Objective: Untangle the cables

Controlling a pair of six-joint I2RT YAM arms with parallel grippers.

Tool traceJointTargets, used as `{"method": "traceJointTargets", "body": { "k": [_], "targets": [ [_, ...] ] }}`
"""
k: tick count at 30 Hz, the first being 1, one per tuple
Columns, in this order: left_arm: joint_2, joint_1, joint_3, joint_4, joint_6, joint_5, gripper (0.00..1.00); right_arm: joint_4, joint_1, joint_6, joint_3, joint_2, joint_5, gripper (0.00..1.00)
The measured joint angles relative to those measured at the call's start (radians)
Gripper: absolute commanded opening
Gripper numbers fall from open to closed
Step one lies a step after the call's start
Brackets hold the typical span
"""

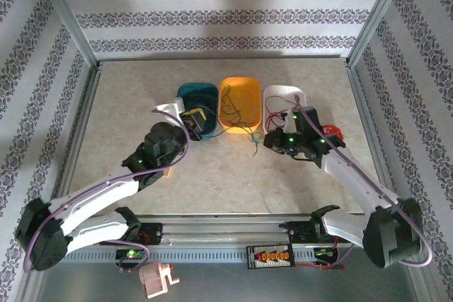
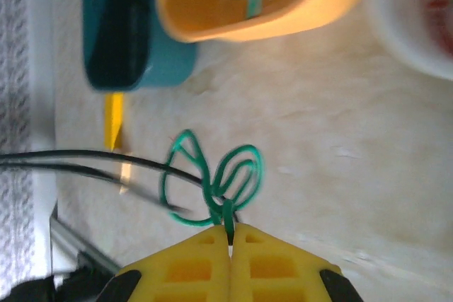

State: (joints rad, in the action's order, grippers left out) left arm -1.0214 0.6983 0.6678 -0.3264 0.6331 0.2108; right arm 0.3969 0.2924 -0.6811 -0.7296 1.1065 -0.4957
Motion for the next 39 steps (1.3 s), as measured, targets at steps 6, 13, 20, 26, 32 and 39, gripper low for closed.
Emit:
{"method": "traceJointTargets", "body": {
  "k": [6, 13, 20, 26, 32, 39],
  "targets": [
    [0.127, -0.106, 0.003, 0.085, -0.034, 0.037, 0.00, 0.058, -0.103, -0.034, 0.081, -0.135, 0.061, 0.00],
    [0.116, -0.161, 0.085, 0.135, -0.114, 0.021, 0.00, 0.063, -0.114, -0.051, 0.088, -0.163, 0.069, 0.00],
    [-0.013, -0.249, 0.144, 0.131, -0.163, -0.022, 0.00, 0.062, -0.114, -0.047, 0.087, -0.145, 0.042, 0.00],
    [-0.186, -0.307, 0.176, 0.108, -0.180, -0.082, 0.00, 0.063, -0.114, -0.045, 0.087, -0.164, 0.030, 0.00],
    [-0.414, -0.324, 0.236, 0.064, -0.185, -0.180, 0.00, 0.063, -0.114, -0.044, 0.087, -0.184, 0.024, 0.00],
    [-0.629, -0.327, 0.331, 0.064, -0.185, -0.303, 0.00, 0.064, -0.113, -0.038, 0.087, -0.208, 0.024, 0.01]
  ]
}}
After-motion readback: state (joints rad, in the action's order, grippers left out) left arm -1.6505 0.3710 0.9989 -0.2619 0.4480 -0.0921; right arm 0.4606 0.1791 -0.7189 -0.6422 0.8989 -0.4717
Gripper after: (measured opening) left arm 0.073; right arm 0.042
